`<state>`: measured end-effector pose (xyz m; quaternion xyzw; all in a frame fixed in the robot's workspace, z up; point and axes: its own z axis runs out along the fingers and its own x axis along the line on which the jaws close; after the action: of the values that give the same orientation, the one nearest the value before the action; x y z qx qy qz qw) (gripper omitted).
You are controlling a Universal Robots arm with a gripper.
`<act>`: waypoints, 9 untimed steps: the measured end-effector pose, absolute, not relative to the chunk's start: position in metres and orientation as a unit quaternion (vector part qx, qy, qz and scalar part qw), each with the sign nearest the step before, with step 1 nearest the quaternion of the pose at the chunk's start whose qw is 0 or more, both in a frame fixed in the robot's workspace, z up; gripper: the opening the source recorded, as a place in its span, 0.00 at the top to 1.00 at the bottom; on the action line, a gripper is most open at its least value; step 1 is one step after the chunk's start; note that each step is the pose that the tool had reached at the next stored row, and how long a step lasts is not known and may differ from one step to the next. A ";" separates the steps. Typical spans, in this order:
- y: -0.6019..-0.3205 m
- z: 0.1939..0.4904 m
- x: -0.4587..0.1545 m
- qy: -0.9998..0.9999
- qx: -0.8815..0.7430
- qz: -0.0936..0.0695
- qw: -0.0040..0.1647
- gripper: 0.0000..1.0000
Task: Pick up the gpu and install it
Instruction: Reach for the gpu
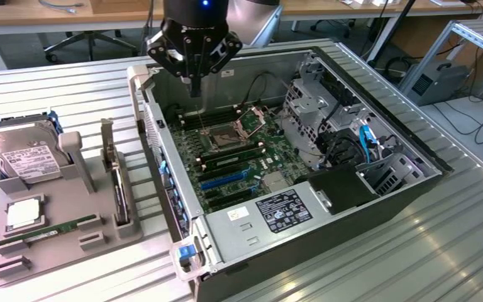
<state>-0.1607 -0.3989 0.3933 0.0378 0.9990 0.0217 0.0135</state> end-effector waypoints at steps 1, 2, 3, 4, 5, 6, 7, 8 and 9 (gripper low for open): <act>-0.399 0.393 -0.161 0.999 0.038 0.022 0.014 0.89; -0.399 0.393 -0.162 0.999 0.038 0.022 0.013 0.89; -0.399 0.393 -0.162 0.999 0.038 0.022 0.013 0.89; -0.399 0.393 -0.163 0.999 0.038 0.022 0.013 0.89; -0.399 0.393 -0.164 0.999 0.038 0.022 0.013 0.89; -0.399 0.393 -0.164 0.999 0.038 0.022 0.013 0.89; -0.399 0.393 -0.165 0.999 0.038 0.022 0.013 0.89; -0.399 0.393 -0.165 0.999 0.038 0.022 0.013 0.89; -0.399 0.393 -0.166 0.999 0.038 0.022 0.013 0.89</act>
<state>-0.1658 -0.3989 0.3933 0.0379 0.9990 0.0217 0.0135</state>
